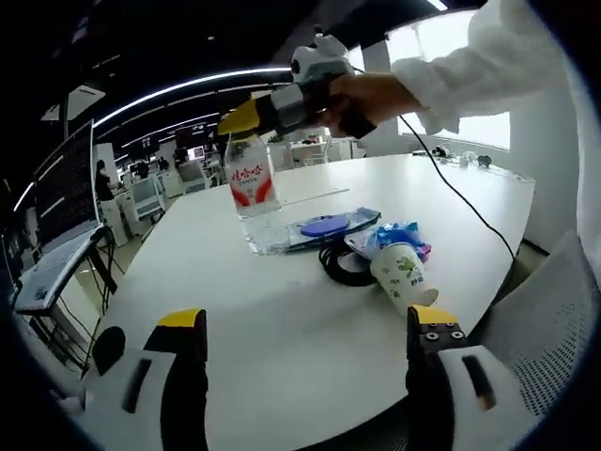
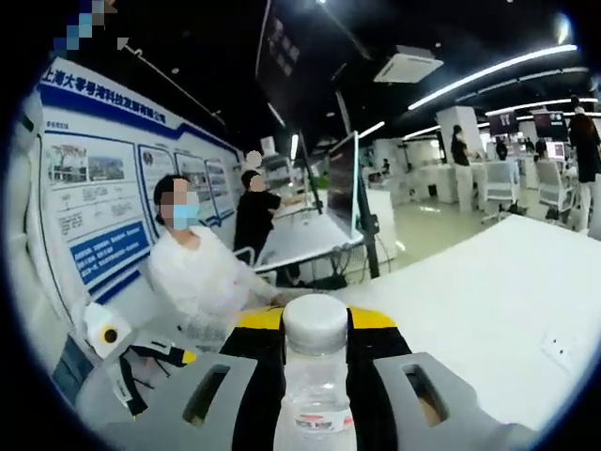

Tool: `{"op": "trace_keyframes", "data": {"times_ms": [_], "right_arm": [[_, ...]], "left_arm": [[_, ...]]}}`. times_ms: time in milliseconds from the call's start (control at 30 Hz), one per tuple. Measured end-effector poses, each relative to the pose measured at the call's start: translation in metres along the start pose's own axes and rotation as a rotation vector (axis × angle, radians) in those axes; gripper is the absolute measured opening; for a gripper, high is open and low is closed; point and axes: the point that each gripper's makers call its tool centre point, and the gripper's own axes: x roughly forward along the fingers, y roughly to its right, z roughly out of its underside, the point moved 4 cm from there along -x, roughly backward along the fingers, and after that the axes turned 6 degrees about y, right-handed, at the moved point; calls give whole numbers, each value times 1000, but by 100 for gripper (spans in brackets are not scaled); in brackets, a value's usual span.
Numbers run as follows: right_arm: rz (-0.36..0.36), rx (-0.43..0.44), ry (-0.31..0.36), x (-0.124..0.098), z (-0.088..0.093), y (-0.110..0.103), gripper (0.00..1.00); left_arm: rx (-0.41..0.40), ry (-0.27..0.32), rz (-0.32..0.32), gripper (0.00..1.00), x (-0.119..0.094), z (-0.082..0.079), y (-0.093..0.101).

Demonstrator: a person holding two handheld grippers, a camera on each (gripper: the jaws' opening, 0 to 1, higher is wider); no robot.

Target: Arrange the tabletop items into an orderly group along one side of the table until the central work area is clear of visible clutter.

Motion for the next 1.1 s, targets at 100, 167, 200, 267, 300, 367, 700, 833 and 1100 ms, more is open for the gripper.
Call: {"op": "trace_keyframes", "data": {"times_ms": [100, 167, 200, 267, 300, 367, 700, 833, 1100], "right_arm": [[-1, -4, 9, 5, -1, 14, 21], [4, 4, 18, 8, -3, 27, 21], [3, 3, 21, 10, -4, 31, 21], [-1, -6, 27, 15, -6, 42, 21], [1, -10, 29, 17, -7, 47, 21], [8, -15, 33, 21, -9, 59, 21], [20, -72, 10, 34, -4, 107, 21], [50, -63, 23, 34, 0, 126, 21], [63, -22, 20, 33, 22, 157, 21]], "left_arm": [[0, -16, -3, 89, -1, 4, -4], [-3, -15, -10, 89, -2, 4, -5], [-2, -14, -10, 89, -2, 4, -5], [6, -26, -4, 86, -1, 7, -3], [6, -41, -2, 85, -1, 9, -3], [2, -49, 1, 83, -1, 10, -3], [4, -48, -4, 83, -3, 9, -4], [6, -53, -11, 82, -4, 9, -5], [15, -72, -4, 75, -4, 11, -4]]}}
